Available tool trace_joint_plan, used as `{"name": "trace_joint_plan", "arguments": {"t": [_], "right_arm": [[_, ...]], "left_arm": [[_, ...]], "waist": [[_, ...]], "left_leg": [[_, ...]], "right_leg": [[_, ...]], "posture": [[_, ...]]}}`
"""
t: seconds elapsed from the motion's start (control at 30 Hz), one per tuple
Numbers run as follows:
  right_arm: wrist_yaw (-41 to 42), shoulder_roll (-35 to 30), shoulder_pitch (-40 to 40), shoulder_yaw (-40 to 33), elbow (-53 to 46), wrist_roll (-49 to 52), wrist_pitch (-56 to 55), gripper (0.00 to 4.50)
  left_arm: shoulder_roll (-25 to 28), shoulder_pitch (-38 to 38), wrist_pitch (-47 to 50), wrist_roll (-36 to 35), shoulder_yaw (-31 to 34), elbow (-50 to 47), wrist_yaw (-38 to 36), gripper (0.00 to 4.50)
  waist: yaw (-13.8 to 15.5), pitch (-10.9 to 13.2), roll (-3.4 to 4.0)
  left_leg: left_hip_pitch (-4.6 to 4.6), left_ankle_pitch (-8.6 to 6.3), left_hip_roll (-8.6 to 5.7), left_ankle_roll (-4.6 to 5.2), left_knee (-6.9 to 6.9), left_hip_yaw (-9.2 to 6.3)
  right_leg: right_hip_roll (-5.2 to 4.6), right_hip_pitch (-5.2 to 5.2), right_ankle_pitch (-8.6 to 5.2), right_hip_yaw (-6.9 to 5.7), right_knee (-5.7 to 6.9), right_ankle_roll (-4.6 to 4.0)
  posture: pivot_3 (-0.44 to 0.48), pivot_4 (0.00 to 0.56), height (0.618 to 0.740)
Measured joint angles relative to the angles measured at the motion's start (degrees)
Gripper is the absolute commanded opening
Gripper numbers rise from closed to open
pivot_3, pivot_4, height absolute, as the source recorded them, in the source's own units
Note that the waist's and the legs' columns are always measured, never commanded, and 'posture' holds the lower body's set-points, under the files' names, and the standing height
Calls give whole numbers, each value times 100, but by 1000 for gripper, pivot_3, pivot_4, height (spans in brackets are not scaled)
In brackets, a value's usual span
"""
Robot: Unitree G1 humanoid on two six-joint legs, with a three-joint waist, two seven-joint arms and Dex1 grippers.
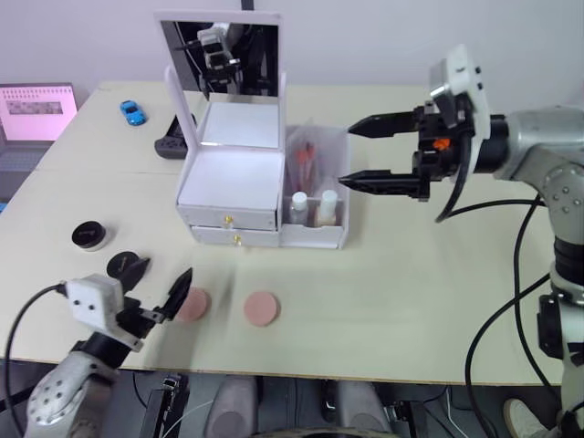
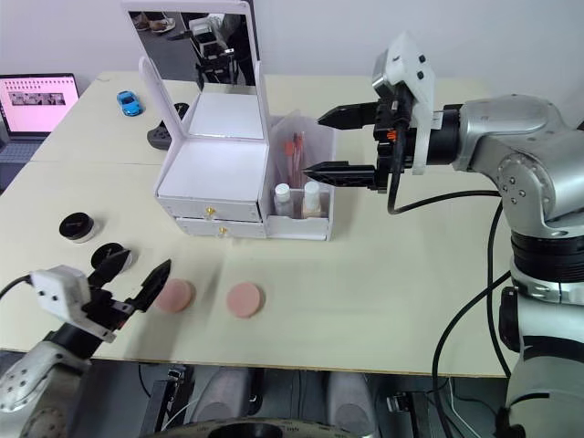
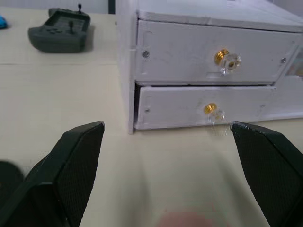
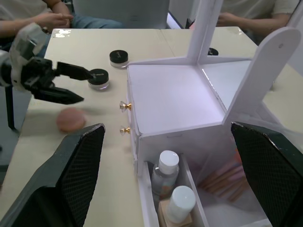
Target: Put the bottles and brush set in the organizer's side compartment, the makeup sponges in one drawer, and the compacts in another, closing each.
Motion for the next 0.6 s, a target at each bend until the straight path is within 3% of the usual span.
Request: {"name": "trace_joint_plan", "arguments": {"t": [0.17, 0.6], "right_arm": [[-115, -22, -36, -1, -49, 0, 99, 4473], [-245, -29, -356, -3, 7, 31, 354, 4473]], "left_arm": [[-21, -520, -83, 154, -587, 116, 61, 4480], [-327, -1088, -417, 356, -1223, 800, 158, 4480]], "waist": [[-26, 0, 0], [-14, 0, 2]], "left_leg": [[0, 0, 0, 1, -1, 1], [0, 1, 0, 2, 0, -6]], "right_leg": [[1, 0, 10, 1, 1, -17], [5, 1, 8, 0, 5, -13]], "posture": [[0, 150, 726], [0, 150, 726]]}}
